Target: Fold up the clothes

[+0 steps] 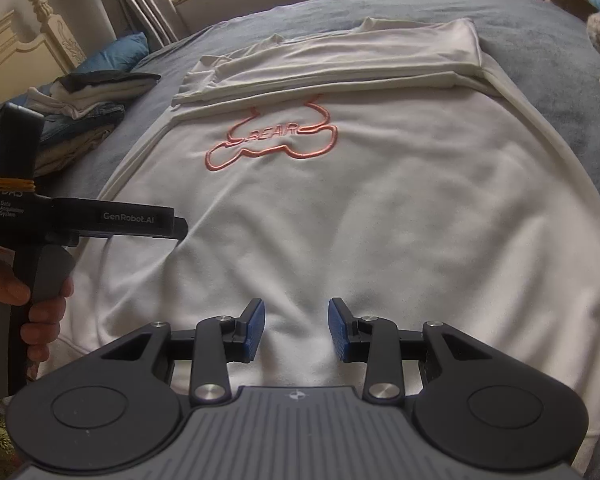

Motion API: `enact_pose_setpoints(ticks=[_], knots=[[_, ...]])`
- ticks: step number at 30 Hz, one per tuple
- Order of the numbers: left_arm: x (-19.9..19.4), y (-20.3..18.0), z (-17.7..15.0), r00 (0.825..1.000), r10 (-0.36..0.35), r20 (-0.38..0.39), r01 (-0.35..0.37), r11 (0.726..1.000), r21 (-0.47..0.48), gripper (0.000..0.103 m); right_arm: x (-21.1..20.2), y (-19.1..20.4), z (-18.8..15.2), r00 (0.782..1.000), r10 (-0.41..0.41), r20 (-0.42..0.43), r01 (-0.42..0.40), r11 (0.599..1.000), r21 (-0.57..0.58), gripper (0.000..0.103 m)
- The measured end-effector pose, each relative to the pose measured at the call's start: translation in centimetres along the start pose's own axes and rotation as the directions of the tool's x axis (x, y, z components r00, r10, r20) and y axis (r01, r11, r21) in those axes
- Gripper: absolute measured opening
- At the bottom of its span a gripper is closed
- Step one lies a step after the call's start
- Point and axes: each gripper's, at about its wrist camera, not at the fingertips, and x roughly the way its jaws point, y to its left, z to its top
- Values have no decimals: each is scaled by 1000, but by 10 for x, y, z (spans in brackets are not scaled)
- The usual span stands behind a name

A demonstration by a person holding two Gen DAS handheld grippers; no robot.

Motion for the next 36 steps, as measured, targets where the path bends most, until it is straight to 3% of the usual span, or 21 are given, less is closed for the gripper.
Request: enact_pose_setpoints(ticks=[7, 16, 23, 30, 36], knots=[[-1, 0, -3, 1000, 6, 21, -7, 1000, 12, 103, 1, 0, 0, 1000, 3, -3, -3, 1000, 6, 37], [-1, 10, 0, 999, -40, -33, 39, 999, -13, 103, 2, 4, -1, 1000, 15, -4, -15, 1000, -9, 37], [-17, 14, -9, 998, -54, -35, 56, 996, 66, 103, 3, 10, 2, 1000, 30, 3, -30, 999, -29, 37], [-34, 36, -26, 995, -78, -66, 85, 990, 113, 101, 5, 16, 3, 999, 47, 5, -47, 998, -46, 37], [-48, 76, -37, 990, -120, -75, 126, 988, 84, 98, 8, 25, 4, 998, 70, -1, -70, 996, -58, 37]])
